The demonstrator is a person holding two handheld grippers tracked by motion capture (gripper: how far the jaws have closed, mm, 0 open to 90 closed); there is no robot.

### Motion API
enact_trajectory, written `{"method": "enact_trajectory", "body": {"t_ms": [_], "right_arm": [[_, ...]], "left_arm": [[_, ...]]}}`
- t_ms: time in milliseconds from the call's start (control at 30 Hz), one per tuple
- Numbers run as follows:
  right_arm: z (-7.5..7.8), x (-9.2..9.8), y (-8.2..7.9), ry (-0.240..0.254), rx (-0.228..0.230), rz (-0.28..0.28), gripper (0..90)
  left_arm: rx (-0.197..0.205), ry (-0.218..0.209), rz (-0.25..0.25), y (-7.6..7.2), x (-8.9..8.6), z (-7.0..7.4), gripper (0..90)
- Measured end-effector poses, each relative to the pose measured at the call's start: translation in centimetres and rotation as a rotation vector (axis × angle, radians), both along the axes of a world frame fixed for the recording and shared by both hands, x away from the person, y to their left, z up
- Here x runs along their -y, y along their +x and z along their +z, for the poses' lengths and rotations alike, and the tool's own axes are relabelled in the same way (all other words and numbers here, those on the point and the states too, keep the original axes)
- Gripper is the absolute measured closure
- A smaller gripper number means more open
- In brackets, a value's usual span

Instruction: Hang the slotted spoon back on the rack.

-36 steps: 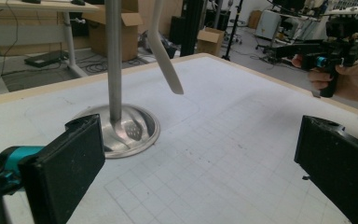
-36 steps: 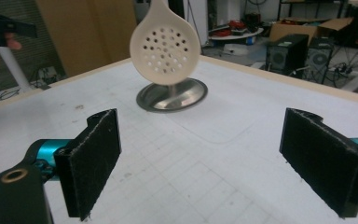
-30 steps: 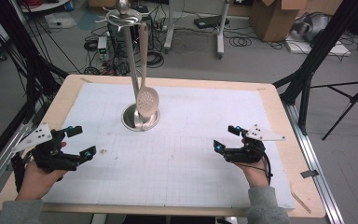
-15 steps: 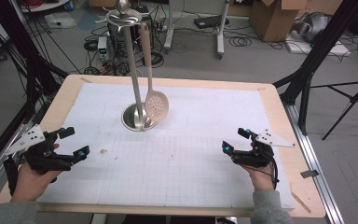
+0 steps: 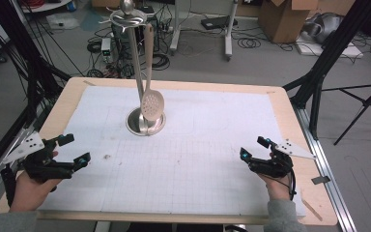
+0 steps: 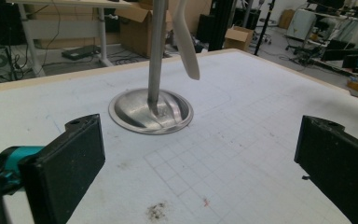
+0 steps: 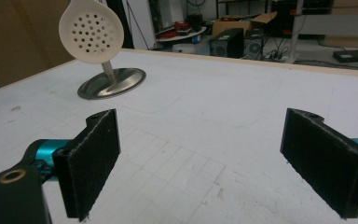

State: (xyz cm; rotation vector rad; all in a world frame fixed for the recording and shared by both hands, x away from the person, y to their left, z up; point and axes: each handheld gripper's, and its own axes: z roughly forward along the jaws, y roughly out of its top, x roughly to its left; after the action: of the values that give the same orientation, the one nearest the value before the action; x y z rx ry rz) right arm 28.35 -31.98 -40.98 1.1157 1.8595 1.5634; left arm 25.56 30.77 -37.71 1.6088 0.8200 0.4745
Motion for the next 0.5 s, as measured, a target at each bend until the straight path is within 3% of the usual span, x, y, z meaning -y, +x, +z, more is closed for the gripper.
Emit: {"method": "enact_trajectory", "body": {"t_ms": [500], "right_arm": [[-0.3, 1.3, -0.6, -0.007, -0.022, -0.053, 11.0]], "left_arm": [[-0.02, 0.005, 0.082, -0.2, -1.7, -1.1, 2.0]]}}
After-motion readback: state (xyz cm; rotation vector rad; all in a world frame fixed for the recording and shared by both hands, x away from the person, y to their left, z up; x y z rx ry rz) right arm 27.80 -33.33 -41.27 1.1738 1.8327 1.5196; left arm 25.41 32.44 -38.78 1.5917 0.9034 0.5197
